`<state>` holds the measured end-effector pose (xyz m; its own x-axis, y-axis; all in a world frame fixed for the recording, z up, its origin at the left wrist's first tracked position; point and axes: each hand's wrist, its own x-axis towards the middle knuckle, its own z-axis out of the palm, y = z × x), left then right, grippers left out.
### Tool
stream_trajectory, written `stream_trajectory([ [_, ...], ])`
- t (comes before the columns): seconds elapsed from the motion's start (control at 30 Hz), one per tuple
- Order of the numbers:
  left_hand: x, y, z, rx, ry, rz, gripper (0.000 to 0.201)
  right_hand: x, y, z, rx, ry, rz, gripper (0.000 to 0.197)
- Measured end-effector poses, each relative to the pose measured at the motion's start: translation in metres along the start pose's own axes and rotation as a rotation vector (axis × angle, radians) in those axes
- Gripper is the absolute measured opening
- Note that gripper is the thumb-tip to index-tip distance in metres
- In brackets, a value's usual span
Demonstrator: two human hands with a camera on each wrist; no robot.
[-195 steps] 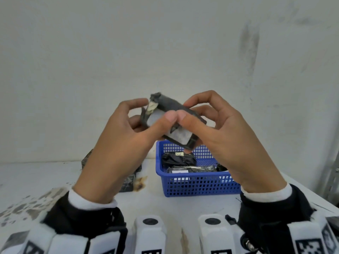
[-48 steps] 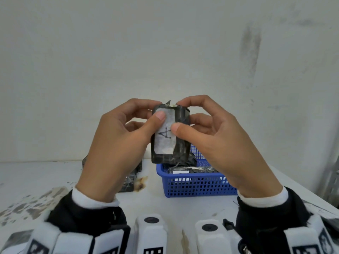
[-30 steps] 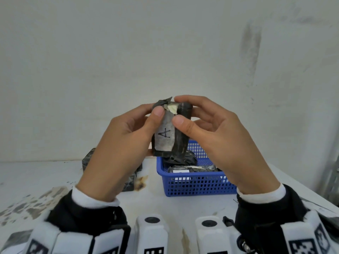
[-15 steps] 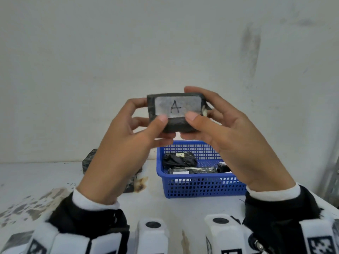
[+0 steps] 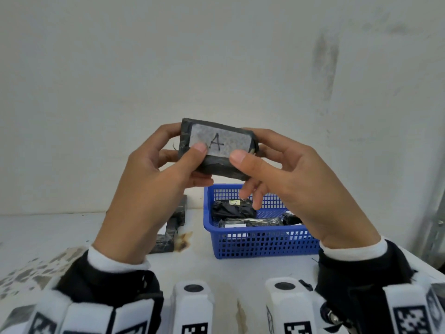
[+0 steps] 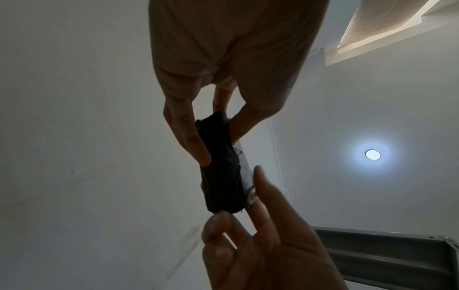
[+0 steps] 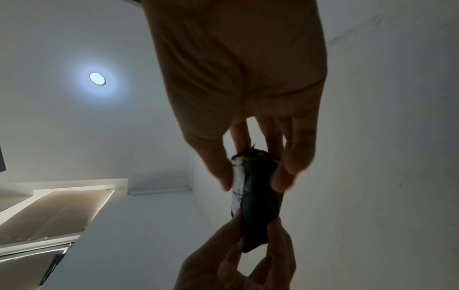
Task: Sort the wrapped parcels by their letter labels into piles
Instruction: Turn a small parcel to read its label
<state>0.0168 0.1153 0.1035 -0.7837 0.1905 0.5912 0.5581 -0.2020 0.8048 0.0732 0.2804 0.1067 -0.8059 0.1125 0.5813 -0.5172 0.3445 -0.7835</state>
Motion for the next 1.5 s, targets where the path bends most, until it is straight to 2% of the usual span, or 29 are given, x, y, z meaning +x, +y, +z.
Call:
stream_trajectory([
  [0.13, 0.000, 0.001, -0.002, -0.003, -0.053, -0.001, 0.022, 0.001, 0.002, -0.001, 0.003, 0.039, -0.024, 0.024],
  [0.2, 0.000, 0.003, -0.004, -0.040, -0.081, -0.014, 0.017, 0.002, 0.003, -0.001, 0.006, 0.040, -0.037, 0.023],
  [0.4, -0.001, 0.007, -0.005, -0.107, -0.086, -0.022, 0.026, 0.000, -0.001, 0.002, -0.001, 0.035, -0.069, 0.030],
  [0.5, -0.001, 0.006, -0.005, -0.101, -0.097, -0.020, 0.029, 0.000, -0.002, 0.003, -0.001, 0.043, -0.075, 0.026],
  [0.73, 0.003, 0.001, -0.011, -0.136, -0.134, -0.043, 0.046, 0.001, 0.001, 0.004, -0.026, 0.037, -0.055, 0.047],
  [0.9, 0.002, 0.000, -0.009, -0.143, -0.152, -0.051, 0.036, 0.002, 0.002, 0.006, 0.000, 0.056, -0.049, 0.024],
  [1.07, 0.002, 0.001, -0.008, -0.131, -0.129, -0.057, 0.030, 0.002, 0.003, 0.007, 0.011, 0.055, -0.065, 0.020],
  [1.17, 0.002, 0.002, -0.005, -0.138, -0.123, -0.063, 0.017, 0.003, 0.003, 0.007, 0.004, 0.064, -0.075, 0.018],
  [1.37, 0.002, 0.002, -0.003, -0.111, -0.117, -0.063, 0.016, 0.003, 0.004, 0.007, 0.012, 0.059, -0.095, 0.015],
  [1.5, 0.002, 0.001, -0.008, -0.019, -0.195, -0.047, 0.039, 0.004, 0.005, 0.006, 0.004, 0.087, -0.070, 0.015],
])
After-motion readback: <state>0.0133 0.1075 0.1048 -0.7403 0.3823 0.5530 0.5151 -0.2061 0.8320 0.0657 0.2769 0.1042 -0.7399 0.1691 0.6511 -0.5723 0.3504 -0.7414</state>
